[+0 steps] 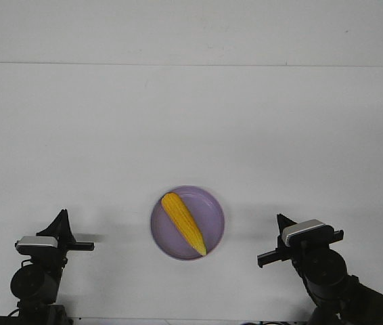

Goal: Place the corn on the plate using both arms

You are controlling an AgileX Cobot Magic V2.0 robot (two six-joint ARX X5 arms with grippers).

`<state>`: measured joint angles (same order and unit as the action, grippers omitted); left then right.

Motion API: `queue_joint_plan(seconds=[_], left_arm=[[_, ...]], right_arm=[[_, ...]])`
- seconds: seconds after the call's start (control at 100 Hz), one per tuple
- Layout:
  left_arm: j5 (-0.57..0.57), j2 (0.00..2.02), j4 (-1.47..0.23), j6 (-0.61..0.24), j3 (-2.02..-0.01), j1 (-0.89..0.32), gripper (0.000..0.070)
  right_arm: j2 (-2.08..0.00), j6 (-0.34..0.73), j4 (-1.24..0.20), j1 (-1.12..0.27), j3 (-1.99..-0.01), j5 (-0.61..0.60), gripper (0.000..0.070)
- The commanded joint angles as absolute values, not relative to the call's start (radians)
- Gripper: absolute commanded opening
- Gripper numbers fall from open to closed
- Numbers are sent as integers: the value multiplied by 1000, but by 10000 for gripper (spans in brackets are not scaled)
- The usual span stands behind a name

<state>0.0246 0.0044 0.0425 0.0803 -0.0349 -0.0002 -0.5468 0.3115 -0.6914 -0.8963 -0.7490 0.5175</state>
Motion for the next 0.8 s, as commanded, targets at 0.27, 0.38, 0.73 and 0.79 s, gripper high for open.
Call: queue_joint_plan(seconds=[0.27,0.38,0.73,0.79], left_arm=[[27,3,53,90,-14,0,14],[27,3,53,90,-14,0,14],[27,3,53,90,-14,0,14],[27,3,53,90,-14,0,14]], right_arm=[[-542,242,-685,-898,-759,538,9],[-508,165,-658,-772,-731,537,9],[-168,-17,-242,-63,-255,139,9],[-116,-17,-220,-14,-184,124,9]])
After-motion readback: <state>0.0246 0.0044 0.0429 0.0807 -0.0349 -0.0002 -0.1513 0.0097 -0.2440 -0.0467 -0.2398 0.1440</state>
